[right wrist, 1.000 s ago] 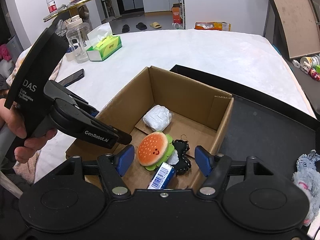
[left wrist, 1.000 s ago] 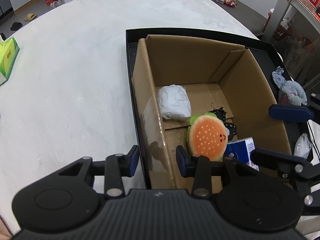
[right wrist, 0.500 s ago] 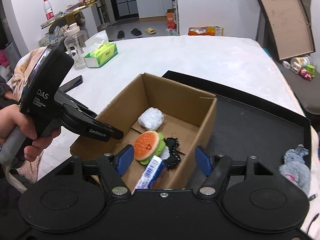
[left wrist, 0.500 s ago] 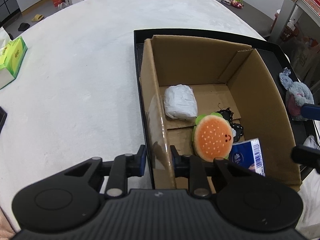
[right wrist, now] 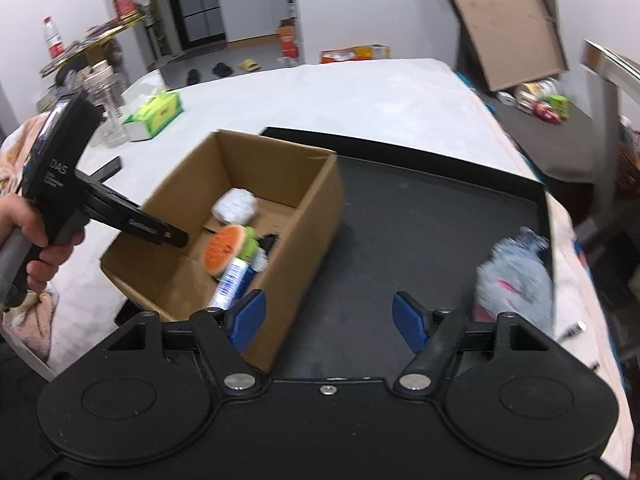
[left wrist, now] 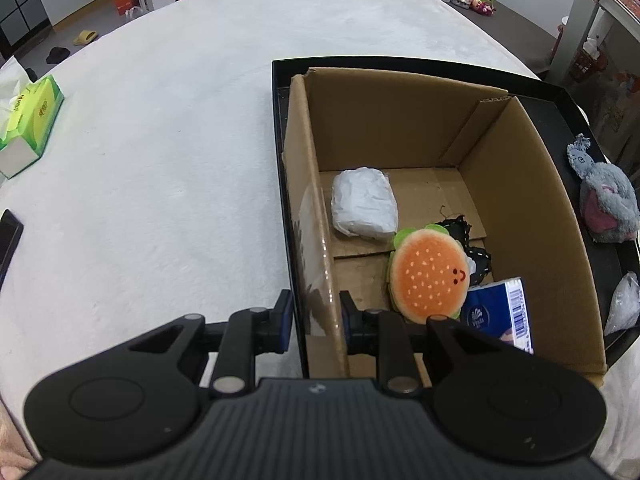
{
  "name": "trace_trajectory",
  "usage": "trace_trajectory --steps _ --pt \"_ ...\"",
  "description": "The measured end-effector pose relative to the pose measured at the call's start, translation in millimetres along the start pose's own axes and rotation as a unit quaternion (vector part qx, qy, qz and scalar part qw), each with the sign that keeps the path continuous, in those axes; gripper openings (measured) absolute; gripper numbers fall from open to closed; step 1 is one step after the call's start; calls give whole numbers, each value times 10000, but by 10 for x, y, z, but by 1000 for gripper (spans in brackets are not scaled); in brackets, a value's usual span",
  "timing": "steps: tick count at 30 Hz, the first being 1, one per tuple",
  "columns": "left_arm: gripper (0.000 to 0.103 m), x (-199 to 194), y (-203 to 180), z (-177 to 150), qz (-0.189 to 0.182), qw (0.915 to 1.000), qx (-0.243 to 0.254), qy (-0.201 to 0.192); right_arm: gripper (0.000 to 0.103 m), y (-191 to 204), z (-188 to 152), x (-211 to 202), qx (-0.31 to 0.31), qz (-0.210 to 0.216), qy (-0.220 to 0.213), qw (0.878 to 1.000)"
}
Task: Organize soft objects
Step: 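Move the right tool to the clear plastic bag on the tray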
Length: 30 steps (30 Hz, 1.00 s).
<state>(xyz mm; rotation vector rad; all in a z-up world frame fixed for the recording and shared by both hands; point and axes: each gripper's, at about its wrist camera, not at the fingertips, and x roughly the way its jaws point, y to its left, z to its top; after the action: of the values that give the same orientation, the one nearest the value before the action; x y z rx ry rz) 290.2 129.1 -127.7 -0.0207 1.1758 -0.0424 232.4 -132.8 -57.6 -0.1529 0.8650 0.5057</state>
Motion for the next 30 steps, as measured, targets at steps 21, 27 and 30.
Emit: trace_trajectory --steps 21,27,30 --pt "22 56 -33 -49 132 9999 -71 77 77 -724 -604 -167 913 -948 183 9911" --pt "22 49 -29 -41 134 9998 -97 92 78 -820 -783 -86 933 -1096 325 9891" --pt "19 45 -35 -47 148 9998 -72 78 79 -863 -829 -41 1008 -1113 386 9879"
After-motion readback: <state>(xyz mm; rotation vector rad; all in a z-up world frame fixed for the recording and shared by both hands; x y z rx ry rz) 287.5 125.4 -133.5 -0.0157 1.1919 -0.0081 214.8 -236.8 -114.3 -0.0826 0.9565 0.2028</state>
